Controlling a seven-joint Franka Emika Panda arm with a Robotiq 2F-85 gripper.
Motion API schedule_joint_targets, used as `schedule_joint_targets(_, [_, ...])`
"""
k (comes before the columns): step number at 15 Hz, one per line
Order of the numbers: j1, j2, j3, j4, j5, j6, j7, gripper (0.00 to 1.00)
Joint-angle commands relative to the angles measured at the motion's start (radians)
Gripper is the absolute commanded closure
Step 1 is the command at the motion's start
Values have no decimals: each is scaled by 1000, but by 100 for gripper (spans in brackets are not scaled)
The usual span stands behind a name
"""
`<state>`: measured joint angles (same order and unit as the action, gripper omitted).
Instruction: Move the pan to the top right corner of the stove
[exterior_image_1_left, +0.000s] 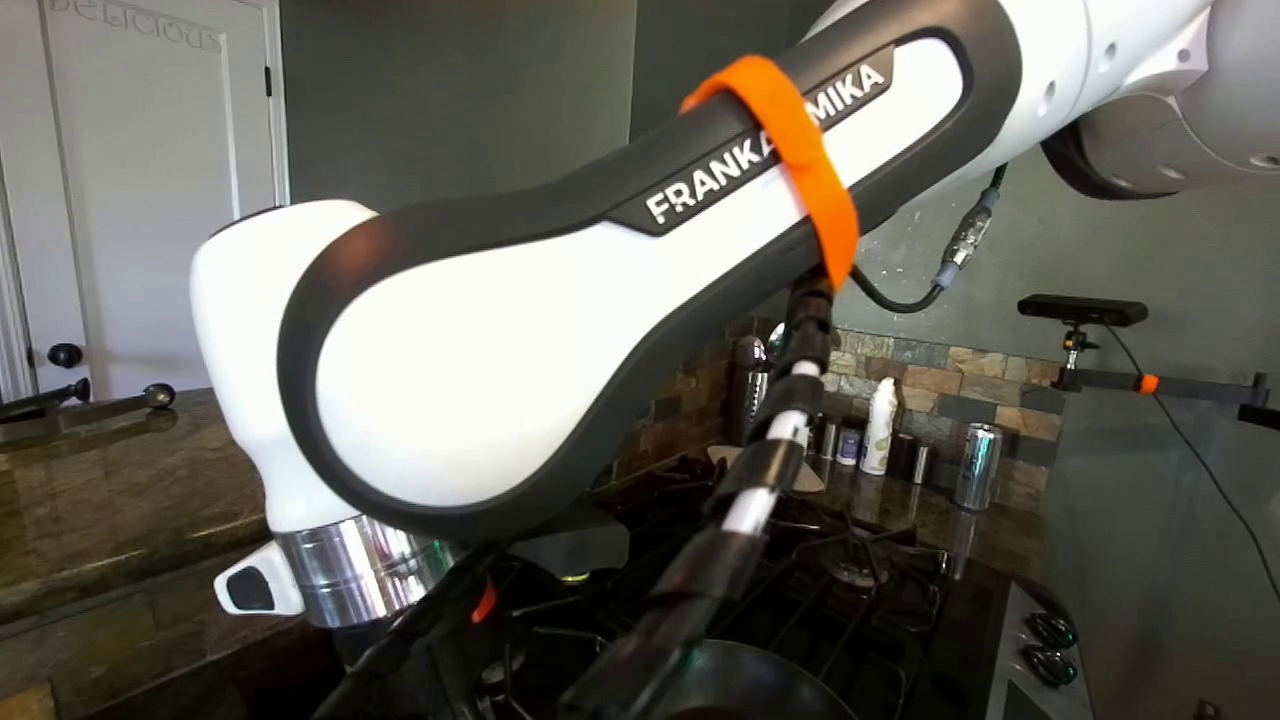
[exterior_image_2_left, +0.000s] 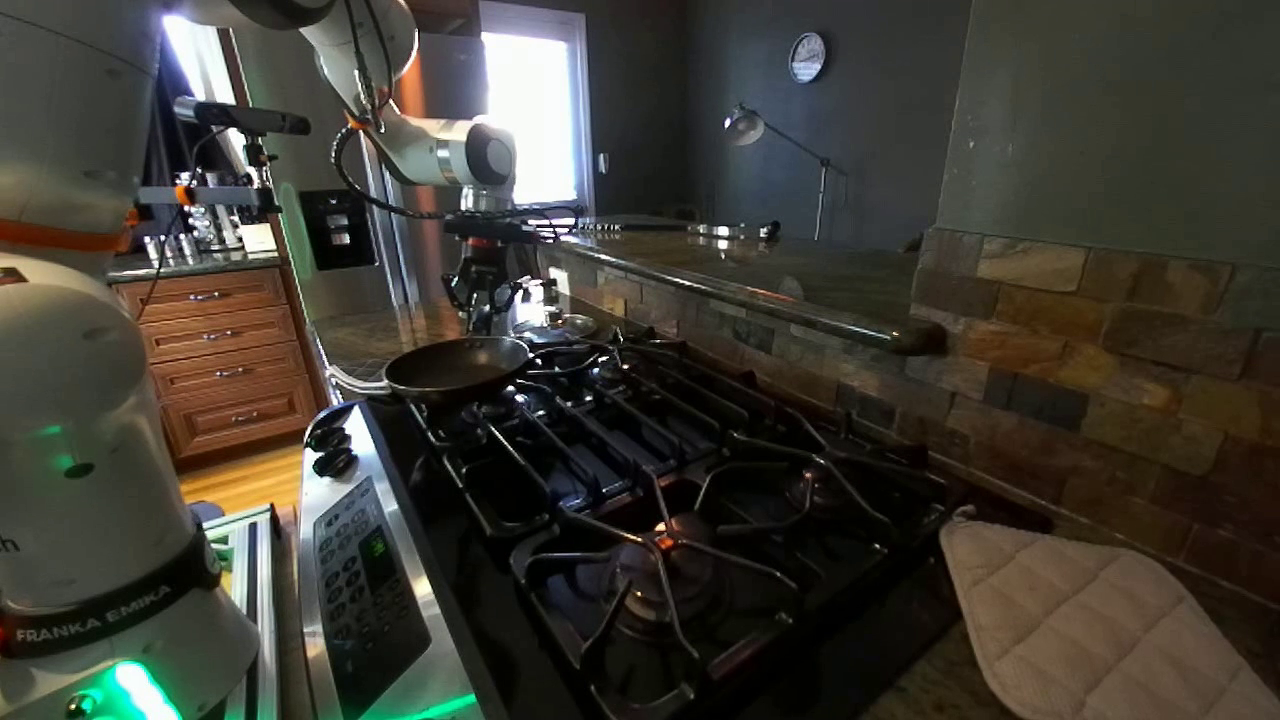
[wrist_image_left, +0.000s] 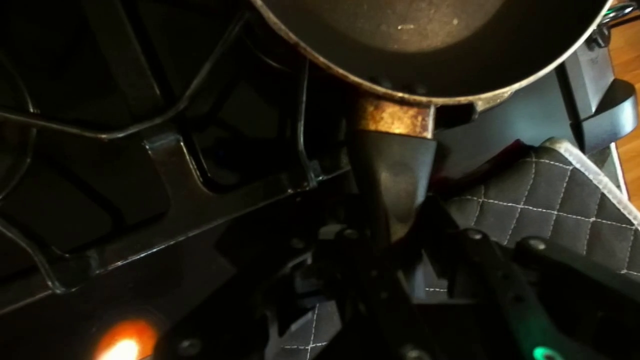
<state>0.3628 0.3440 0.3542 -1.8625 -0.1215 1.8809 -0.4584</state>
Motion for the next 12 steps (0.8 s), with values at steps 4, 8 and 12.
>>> schedule_joint_targets(4, [2,9,-8,38,-114,-102,-53,92])
schedule_joint_targets(8, [1,16,-19,86,-209,-186,-110,92])
schedule_joint_targets(12, [1,26,-24,130,-276,-208,-173,92])
